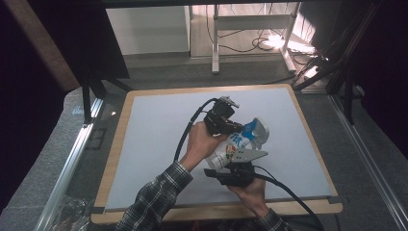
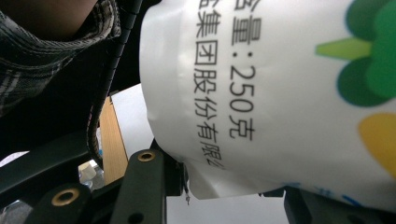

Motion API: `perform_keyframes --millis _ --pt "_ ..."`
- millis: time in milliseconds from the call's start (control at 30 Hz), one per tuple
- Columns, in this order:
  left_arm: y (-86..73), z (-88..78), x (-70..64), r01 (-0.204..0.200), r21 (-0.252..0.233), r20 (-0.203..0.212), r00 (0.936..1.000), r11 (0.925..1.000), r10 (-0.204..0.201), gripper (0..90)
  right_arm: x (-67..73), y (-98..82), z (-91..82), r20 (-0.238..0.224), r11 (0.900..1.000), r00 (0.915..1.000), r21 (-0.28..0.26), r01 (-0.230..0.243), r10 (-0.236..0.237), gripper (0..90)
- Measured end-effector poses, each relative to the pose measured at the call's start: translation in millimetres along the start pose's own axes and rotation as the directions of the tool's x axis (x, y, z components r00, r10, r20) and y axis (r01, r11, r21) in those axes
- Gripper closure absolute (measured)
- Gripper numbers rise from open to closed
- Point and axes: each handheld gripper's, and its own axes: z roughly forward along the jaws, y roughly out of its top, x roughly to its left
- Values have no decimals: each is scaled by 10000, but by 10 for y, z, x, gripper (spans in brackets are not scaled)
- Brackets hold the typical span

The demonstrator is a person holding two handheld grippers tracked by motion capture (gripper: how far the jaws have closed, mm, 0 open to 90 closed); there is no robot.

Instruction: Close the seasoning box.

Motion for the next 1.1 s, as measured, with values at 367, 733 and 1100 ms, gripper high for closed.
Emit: perform_keyframes --millis 367,733,1100 --pt "18 -3 7 55 147 9 10000 9999 -56 883 -2 9 -1 -56 10000 10000 -21 -30 30 620" --pt "37 4 14 78 230 2 10000 9997 -78 882 -5 16 3 -84 9999 9999 -76 -107 107 619" --pt "52 12 32 136 277 -11 9999 9995 -136 883 -7 22 10 -99 9996 9998 -192 -187 186 617"
